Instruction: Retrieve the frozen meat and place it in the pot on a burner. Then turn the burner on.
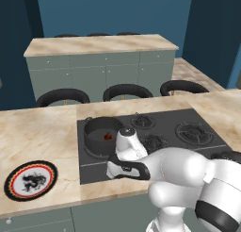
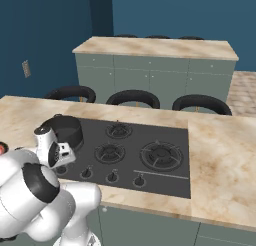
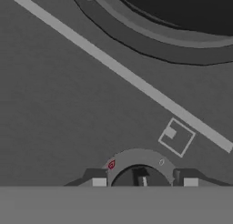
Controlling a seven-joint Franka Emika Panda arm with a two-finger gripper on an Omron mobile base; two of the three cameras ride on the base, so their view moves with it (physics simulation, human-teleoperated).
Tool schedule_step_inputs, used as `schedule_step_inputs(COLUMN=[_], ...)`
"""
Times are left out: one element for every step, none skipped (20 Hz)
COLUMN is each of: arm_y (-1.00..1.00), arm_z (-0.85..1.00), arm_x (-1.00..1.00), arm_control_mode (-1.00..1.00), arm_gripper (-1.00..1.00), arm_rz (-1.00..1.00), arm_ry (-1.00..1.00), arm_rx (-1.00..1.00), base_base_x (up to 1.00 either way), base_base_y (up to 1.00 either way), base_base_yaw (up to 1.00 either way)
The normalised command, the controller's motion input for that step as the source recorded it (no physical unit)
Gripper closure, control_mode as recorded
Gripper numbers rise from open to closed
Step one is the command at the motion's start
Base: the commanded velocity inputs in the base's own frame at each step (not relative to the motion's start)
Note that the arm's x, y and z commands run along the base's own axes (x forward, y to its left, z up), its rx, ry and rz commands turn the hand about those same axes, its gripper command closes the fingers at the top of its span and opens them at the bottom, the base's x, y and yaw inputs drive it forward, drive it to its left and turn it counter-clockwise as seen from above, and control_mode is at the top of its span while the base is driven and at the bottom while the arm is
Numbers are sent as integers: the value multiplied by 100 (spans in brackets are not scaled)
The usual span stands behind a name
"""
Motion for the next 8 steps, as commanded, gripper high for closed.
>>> schedule_step_inputs(arm_y=[0,0,0,0,0,0,0,0], arm_z=[-10,-10,-14,-15,-15,-14,-14,-8], arm_x=[0,-1,0,0,0,0,0,0], arm_control_mode=[-100,-100,-100,-100,-100,-100,-100,-100], arm_gripper=[100,100,100,100,100,100,100,100], arm_rz=[26,28,29,30,31,31,30,29], arm_ry=[-5,-5,-7,-9,-10,-11,-10,-8], arm_rx=[0,0,0,0,0,0,0,0], base_base_x=[0,0,0,0,0,0,0,0], base_base_y=[0,0,0,0,0,0,0,0], base_base_yaw=[0,0,0,0,0,0,0,0])
